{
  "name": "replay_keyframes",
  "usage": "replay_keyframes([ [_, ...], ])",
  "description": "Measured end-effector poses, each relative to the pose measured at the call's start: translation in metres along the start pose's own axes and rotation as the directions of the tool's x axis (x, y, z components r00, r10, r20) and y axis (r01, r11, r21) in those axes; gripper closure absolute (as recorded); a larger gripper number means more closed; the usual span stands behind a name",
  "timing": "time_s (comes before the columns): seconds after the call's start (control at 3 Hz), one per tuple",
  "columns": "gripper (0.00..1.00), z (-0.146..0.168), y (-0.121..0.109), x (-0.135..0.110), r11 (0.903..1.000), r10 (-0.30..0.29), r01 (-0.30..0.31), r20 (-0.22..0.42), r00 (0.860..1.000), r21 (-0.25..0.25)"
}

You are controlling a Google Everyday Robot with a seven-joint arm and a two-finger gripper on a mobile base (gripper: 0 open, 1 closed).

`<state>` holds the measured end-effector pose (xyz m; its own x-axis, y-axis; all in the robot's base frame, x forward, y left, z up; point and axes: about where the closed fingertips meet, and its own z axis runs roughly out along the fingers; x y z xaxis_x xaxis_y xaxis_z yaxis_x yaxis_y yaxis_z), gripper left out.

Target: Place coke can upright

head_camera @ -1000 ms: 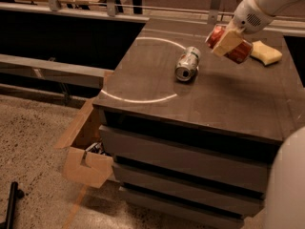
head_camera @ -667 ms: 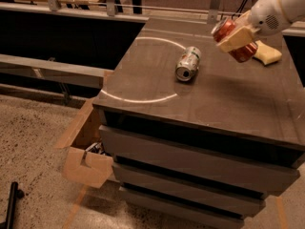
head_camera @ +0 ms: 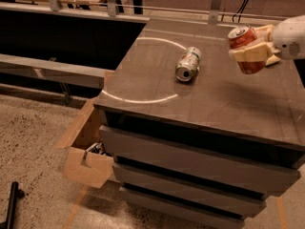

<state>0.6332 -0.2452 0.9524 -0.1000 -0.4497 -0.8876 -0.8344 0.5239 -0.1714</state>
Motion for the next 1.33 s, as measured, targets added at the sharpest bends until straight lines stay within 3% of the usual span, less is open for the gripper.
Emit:
replay_keyframes([
  [0.33,1.00,-0.006,0.003,0.020,0.9972,0.074,-0.075,0.111,0.991,0.007],
  [0.67,1.00,-0.012,0.001,0.028,0.9917,0.125,-0.128,0.212,0.969,0.001],
  [1.0,1.00,-0.005,0.001,0.030,0.9847,0.174,-0.167,0.319,0.932,-0.049],
  [1.33,1.00,0.002,-0.001,0.041,0.9777,0.210,-0.196,0.348,0.914,-0.075],
])
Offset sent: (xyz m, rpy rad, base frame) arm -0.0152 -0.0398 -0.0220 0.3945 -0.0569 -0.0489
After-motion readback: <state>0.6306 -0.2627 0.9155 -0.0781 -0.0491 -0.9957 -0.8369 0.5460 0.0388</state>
